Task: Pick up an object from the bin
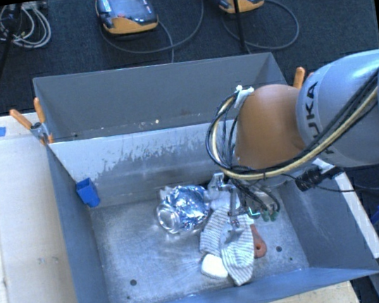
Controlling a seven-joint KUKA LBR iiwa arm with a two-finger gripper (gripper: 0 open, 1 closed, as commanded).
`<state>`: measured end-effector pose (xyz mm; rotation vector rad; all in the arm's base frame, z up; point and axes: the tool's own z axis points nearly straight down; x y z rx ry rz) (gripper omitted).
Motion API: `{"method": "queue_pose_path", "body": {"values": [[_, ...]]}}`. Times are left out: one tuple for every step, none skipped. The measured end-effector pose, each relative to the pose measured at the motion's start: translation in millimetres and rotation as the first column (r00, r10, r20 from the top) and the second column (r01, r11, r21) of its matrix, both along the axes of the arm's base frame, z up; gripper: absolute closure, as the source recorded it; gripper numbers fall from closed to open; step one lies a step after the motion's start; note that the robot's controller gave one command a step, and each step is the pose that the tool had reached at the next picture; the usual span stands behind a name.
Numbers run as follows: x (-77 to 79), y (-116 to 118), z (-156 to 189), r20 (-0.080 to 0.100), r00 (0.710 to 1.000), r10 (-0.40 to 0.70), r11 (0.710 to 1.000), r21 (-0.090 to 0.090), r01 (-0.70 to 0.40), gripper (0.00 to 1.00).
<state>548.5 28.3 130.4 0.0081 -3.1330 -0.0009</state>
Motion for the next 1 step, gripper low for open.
{"method": "queue_pose_path", "body": {"values": [[1.9,-0.1,3.6,0.007,1.000,-0.001,1.000,0.000,0.001,0.00]]}}
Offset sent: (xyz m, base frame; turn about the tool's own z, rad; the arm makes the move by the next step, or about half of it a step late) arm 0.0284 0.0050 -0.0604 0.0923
